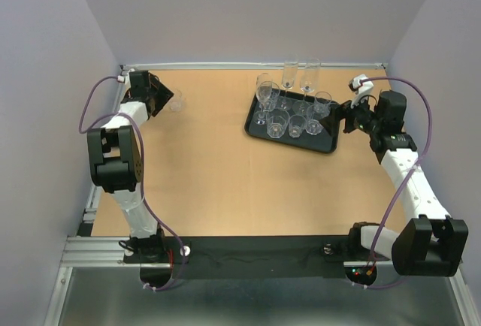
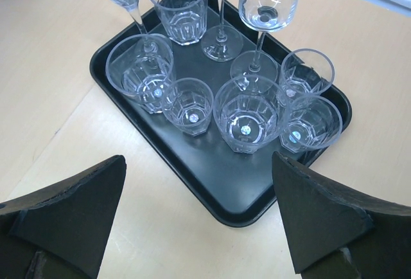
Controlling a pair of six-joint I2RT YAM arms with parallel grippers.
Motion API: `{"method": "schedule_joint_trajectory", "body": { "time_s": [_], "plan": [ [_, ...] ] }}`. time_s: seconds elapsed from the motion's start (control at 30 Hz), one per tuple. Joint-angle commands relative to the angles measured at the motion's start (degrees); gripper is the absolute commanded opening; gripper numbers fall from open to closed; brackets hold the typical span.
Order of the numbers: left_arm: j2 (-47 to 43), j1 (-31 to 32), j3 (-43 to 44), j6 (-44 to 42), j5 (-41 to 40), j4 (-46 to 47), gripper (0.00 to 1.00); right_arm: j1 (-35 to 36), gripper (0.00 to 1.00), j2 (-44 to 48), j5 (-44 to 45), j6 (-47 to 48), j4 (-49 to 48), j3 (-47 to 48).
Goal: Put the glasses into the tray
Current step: Grab a glass with a robot arm
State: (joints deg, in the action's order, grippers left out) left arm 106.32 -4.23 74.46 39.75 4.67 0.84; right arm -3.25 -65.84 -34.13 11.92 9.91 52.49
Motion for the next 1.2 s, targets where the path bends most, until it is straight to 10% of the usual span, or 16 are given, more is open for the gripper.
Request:
{"method": "schedule_joint_trajectory", "body": {
  "time_s": [0.0, 0.47, 0.77, 1.17],
  "plan": [
    [0.99, -1.04, 4.72, 0.24, -1.94, -0.75, 0.68, -0.71, 1.0, 1.07, -0.23, 0.73, -1.21, -0.9],
    [7.05, -1.13, 10.62, -2.13, -0.01, -3.83, 0.45, -1.94, 1.0, 0.89, -0.76, 0.38, -1.12, -0.99],
    [6.88, -1.22, 10.62, -4.76, 0.52, -4.27, 0.02, -2.38, 1.0, 0.81, -1.2, 0.38, -1.21, -0.98],
    [-8.14, -0.17, -3.78, -9.25, 9.04, 1.44, 0.0, -2.91, 1.0, 1.95, -5.06, 1.78, -0.95, -1.16]
  ]
}}
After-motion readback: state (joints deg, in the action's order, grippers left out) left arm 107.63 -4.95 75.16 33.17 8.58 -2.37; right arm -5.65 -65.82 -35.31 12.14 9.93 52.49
